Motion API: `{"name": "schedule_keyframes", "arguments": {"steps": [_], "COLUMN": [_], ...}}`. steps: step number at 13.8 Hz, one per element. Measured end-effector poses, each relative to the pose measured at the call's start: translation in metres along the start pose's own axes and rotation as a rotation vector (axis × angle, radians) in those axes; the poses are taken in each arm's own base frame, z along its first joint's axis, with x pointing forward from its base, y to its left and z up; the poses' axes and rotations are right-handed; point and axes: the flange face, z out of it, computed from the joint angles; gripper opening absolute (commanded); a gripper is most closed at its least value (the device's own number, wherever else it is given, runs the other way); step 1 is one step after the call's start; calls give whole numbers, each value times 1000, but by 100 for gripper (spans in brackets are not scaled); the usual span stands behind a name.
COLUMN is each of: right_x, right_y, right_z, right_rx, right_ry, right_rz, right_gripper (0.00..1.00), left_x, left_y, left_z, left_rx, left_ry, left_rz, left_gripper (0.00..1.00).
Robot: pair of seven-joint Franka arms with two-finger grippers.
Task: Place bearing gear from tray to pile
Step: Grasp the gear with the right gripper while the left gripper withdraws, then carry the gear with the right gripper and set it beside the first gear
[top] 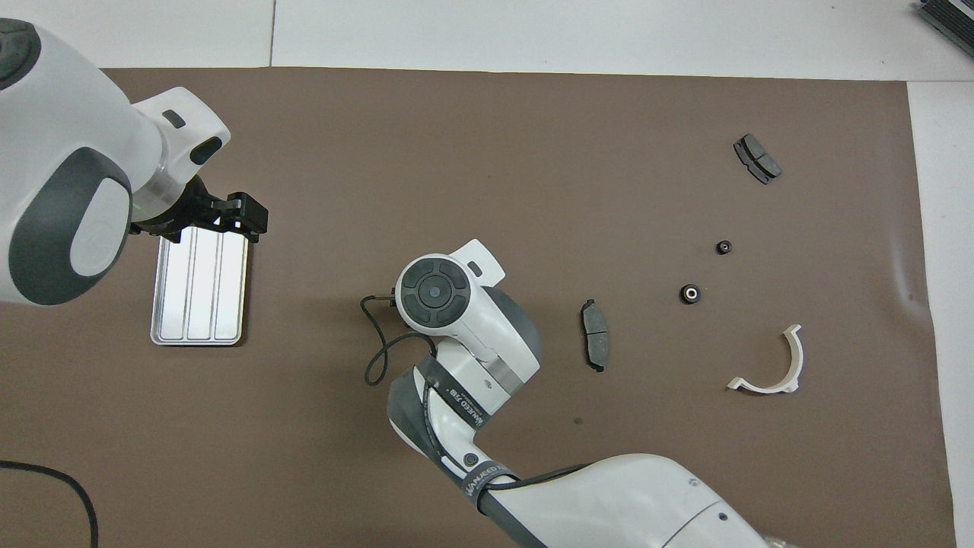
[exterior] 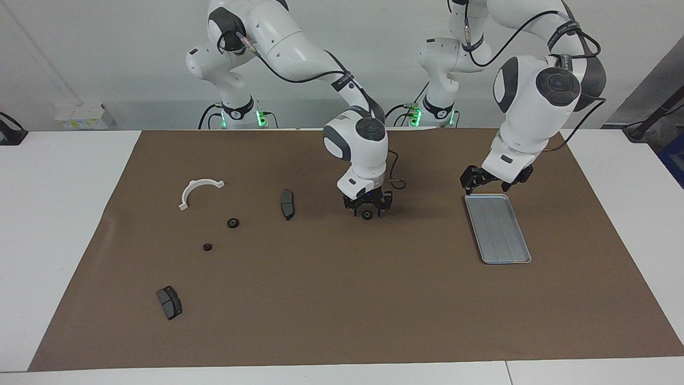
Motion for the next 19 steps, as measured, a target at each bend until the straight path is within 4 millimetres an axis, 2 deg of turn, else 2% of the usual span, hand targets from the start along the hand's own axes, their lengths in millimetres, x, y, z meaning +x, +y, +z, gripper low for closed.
{"name": "schedule_keyframes", "arguments": {"steps": [2,3,6,7,11,13,16,19], "right_x": [-1,-1,0,0,5,24,65,107], "right_y": [2,3,4,4,8,25,67,135], "right_z": [4,7,4,3,2,-3,-39,-95], "right_rx": [12,13,16,16,13,13,32,16], "right_ry": [11,13,17,18,22,35,76,93], "right_rz": [1,1,3,4,12,46,97,88], "right_gripper": [65,57,11,0,0,0,0,0], "left_x": [1,2,5,5,6,6,6,6], "left_y": [-21,-31,-56,-63,-78,-78,-77,-77], "left_z": [-2,-2,-1,0,1,1,1,1], "left_rx": [-3,-4,-6,-7,-9,-9,-9,-9], "left_ry": [2,2,-1,-1,-3,-3,-3,-3], "left_rz": [-34,-51,-92,-104,-129,-128,-128,-128], "left_gripper": [100,100,100,100,100,100,100,100]}}
